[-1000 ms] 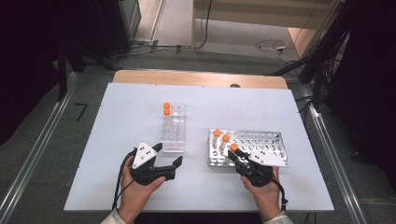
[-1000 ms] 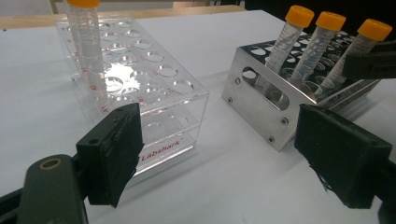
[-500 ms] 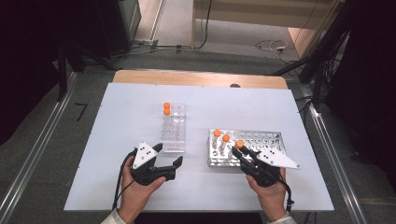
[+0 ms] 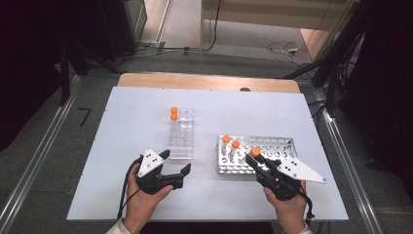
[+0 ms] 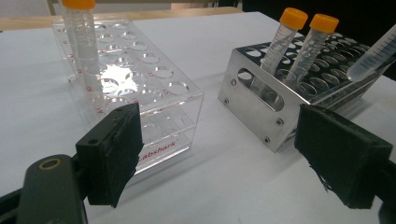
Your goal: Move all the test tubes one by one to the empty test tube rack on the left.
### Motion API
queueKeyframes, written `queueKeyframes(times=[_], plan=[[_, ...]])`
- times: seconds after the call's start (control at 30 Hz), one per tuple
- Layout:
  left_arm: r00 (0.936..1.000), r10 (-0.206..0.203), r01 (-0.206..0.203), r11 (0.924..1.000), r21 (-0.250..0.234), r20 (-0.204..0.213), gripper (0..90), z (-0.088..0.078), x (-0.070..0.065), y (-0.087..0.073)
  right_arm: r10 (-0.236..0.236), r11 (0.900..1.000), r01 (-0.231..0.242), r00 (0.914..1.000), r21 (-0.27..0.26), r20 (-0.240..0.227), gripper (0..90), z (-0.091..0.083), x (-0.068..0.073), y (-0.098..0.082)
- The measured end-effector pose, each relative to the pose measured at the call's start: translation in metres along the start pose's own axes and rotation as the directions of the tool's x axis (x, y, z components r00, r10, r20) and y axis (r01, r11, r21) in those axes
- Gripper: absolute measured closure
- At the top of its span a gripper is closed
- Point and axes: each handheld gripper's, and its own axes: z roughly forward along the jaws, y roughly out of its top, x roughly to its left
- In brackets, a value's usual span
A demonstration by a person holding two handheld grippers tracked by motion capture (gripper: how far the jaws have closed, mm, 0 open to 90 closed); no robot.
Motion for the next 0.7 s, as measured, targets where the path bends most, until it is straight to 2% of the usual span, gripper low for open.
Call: queueKeyframes(times=[0.27,0.7], plan=[[1.0000,0.003,-0.003,1.0000,-0.006,0.006,15.9,-0.001,-0.002,0.001,-0.007,1.000,0.007,0.9993,0.021,-0.037,72.0,0.001,0.011,-0.004],[0.9991,0.018,-0.017,0.9997,-0.019,0.039,16.4,-0.004,-0.012,0.005,-0.030,0.996,0.038,0.9952,0.080,-0.093,72.0,0.020,0.029,-0.016]])
